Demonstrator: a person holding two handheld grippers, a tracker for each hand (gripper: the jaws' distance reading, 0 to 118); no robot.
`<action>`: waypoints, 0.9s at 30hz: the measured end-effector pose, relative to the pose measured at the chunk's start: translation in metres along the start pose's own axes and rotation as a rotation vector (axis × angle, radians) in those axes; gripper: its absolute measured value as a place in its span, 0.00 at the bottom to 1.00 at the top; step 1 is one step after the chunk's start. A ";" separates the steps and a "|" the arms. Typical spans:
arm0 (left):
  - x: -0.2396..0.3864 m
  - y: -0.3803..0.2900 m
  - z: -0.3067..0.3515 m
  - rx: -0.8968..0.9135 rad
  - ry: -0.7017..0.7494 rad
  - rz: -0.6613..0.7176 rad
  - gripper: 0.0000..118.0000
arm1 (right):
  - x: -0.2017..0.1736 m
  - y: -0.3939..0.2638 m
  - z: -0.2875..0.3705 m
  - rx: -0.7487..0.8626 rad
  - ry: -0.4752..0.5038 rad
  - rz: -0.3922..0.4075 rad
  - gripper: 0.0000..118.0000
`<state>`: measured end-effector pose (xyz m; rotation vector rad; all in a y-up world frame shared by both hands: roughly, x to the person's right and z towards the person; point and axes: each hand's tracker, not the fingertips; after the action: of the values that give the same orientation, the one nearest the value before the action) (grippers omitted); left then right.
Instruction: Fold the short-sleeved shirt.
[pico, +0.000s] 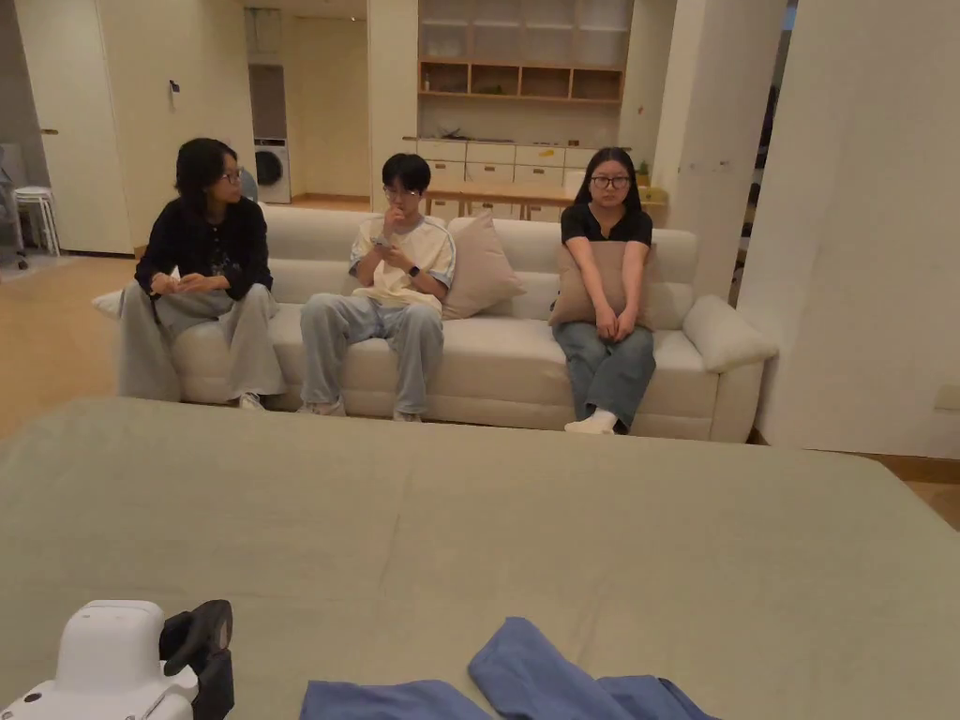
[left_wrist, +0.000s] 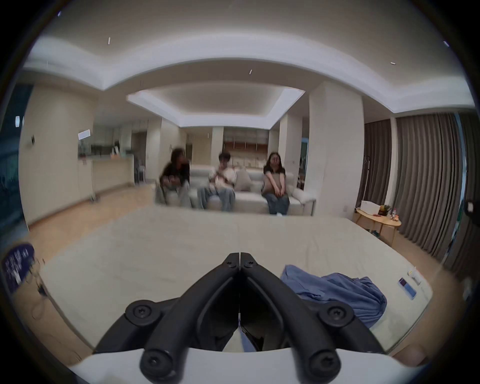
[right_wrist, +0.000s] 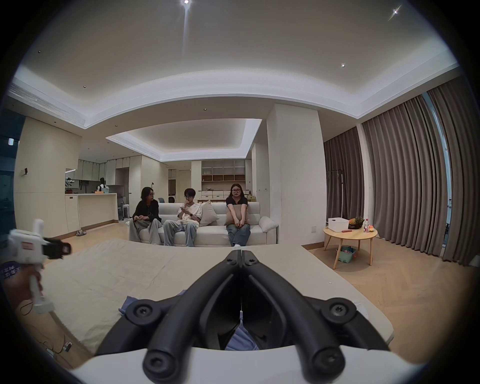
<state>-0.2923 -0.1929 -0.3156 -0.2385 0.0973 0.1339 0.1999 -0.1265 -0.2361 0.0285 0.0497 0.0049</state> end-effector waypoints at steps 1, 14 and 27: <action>-0.003 -0.005 -0.029 -0.056 0.001 0.048 0.00 | -0.001 -0.001 -0.005 -0.004 0.002 0.000 0.00; -0.034 -0.119 -0.282 -0.563 0.037 -0.036 0.96 | -0.014 -0.033 -0.088 -0.108 0.012 -0.023 0.00; -0.019 -0.163 -0.300 -0.573 0.075 -0.072 0.08 | -0.017 -0.064 -0.109 -0.209 0.005 -0.029 0.00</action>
<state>-0.3119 -0.4245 -0.5660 -0.8188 0.1232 0.0789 0.1781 -0.1879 -0.3461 -0.1807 0.0544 -0.0189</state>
